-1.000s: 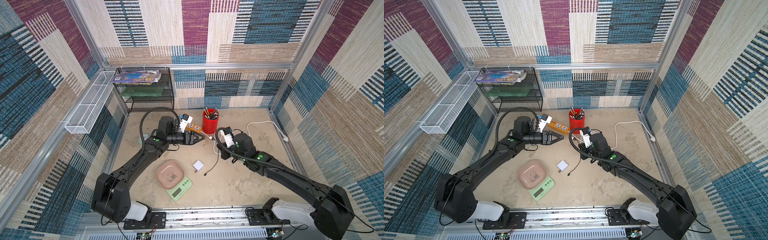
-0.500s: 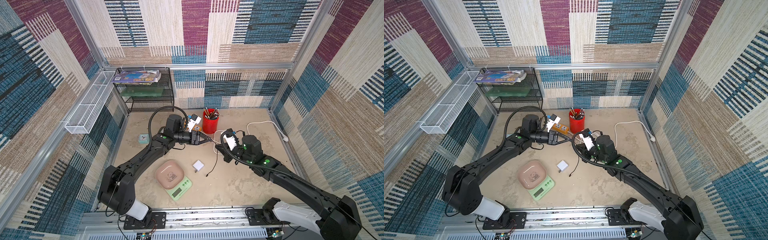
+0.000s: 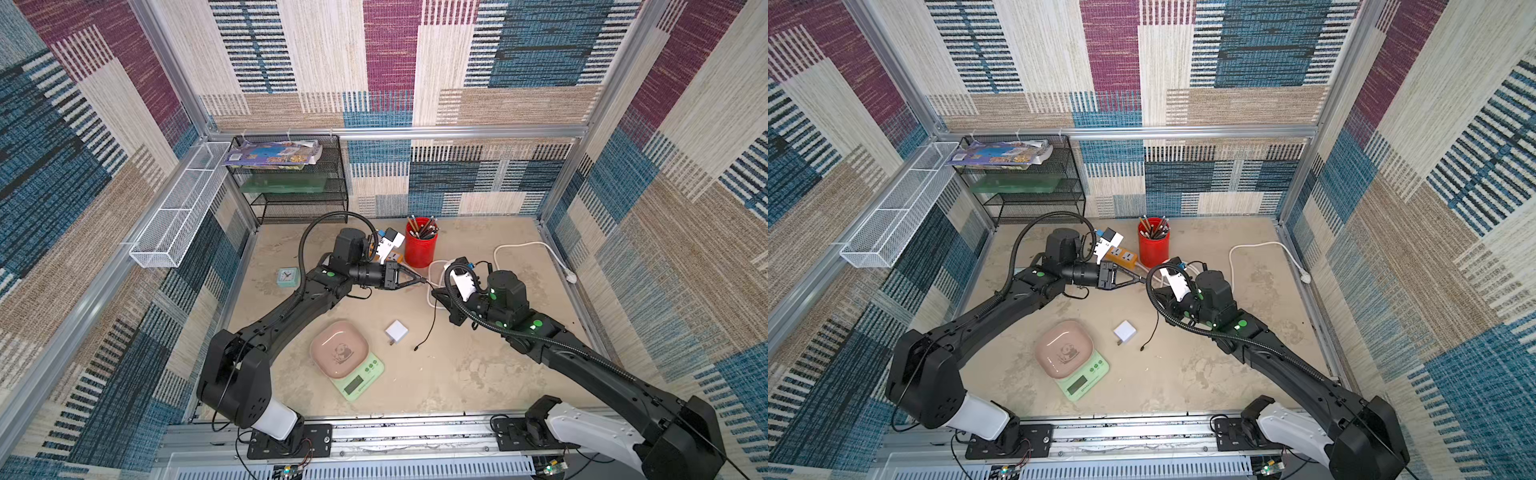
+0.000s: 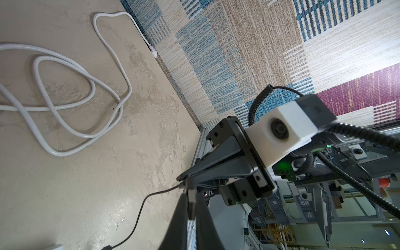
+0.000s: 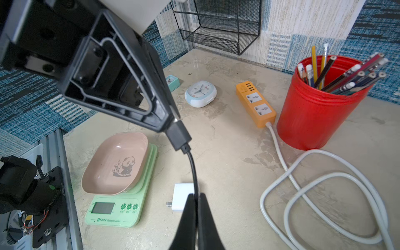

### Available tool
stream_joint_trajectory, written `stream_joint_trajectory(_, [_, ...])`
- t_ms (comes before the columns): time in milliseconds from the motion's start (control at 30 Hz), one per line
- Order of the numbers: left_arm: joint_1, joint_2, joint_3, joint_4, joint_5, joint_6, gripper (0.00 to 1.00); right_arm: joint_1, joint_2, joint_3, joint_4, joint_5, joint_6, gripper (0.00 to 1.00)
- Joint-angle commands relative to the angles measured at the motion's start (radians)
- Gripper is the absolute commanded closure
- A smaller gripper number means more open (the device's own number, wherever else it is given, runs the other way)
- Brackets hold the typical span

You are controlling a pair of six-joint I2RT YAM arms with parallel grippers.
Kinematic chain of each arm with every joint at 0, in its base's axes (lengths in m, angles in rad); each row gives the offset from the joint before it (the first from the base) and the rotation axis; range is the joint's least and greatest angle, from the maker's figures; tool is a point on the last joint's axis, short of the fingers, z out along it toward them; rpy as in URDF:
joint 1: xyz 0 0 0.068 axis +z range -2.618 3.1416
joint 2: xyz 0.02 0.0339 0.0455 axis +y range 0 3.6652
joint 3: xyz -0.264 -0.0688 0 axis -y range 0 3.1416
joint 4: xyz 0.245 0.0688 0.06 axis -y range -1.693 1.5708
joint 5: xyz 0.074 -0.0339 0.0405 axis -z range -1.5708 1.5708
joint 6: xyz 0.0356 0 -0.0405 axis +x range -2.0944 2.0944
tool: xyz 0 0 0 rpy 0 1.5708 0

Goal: Charge the electronic scale
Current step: Pick up the charging cable from the center of the board.

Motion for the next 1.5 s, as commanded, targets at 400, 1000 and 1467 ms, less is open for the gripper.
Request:
stream_joint_trajectory(400, [-0.001,-0.040,-0.031,0.121,0.060,-0.005,0.95,-0.192,-0.031,0.012,0.194,-0.401,0.185,0.51])
stream_joint_trajectory(1000, [-0.037,-0.112,-0.074,0.254,0.122,0.028,0.95,-0.165,0.046,0.127,0.177,-0.568,0.207,0.50])
stream_joint_trajectory(1467, [-0.045,-0.131,-0.080,0.260,0.110,0.029,0.95,-0.150,0.043,0.120,0.200,-0.618,0.204,0.78])
